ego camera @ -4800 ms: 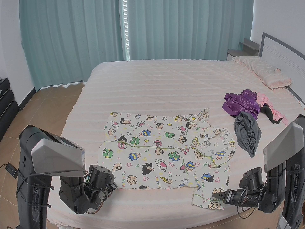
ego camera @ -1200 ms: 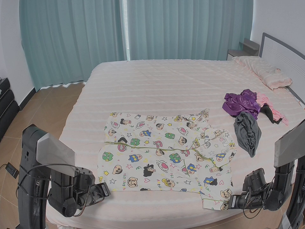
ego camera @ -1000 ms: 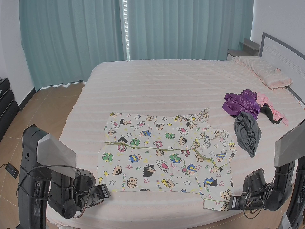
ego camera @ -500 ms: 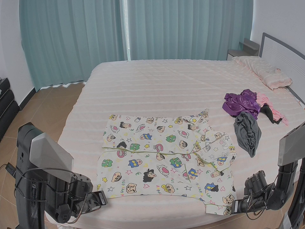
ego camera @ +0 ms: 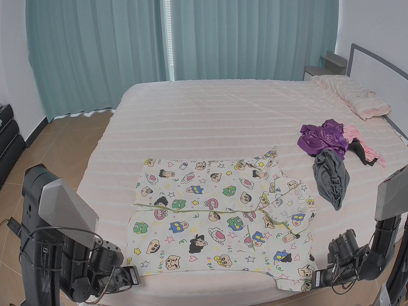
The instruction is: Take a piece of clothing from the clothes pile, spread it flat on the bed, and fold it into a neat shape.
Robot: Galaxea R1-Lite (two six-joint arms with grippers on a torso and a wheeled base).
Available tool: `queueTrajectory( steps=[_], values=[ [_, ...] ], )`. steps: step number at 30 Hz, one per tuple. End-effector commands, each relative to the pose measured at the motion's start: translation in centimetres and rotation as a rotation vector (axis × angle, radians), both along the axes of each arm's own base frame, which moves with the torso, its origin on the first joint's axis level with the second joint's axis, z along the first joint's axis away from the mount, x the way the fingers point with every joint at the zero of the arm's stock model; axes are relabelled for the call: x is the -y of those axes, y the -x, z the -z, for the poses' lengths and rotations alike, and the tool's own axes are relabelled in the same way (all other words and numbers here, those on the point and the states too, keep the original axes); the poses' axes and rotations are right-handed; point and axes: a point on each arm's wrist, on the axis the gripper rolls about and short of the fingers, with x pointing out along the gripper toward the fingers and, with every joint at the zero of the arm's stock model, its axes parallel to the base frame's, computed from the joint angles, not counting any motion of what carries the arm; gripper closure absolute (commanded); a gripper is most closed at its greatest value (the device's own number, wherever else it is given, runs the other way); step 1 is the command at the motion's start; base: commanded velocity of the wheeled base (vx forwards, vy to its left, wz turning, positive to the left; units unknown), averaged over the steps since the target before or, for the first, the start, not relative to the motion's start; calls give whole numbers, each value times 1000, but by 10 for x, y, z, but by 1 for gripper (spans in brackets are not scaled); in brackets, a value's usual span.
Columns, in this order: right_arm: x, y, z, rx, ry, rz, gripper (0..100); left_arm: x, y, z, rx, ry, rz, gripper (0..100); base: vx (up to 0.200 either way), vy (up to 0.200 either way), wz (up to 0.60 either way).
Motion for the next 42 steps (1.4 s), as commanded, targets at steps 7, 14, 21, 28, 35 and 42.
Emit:
queueTrajectory(
  steps=[7, 14, 21, 28, 35, 42],
  values=[
    [1, 6, 1, -28, 9, -6, 100, 2, 10, 0, -51, -25, 27, 100, 0, 0, 0],
    [1, 5, 0, -21, 1, -3, 0, 2, 10, 0, -50, -28, 28, 0, 0, 0, 0],
    [2, 3, -29, 144, -46, 3, 0, -3, 1, -28, 83, 19, -10, 0, 0, 0, 0],
    [6, -1, -50, 257, -80, 32, 0, -28, -14, -73, 305, 71, -71, 0, 0, 0, 0],
    [5, -4, -51, 272, -90, 40, 0, -26, -21, -94, 410, 140, -69, 0, 0, 0, 0],
    [5, -6, -51, 275, -96, 40, 0, -24, -31, -95, 420, 215, -140, 0, 114, 0, 0]
  ],
)
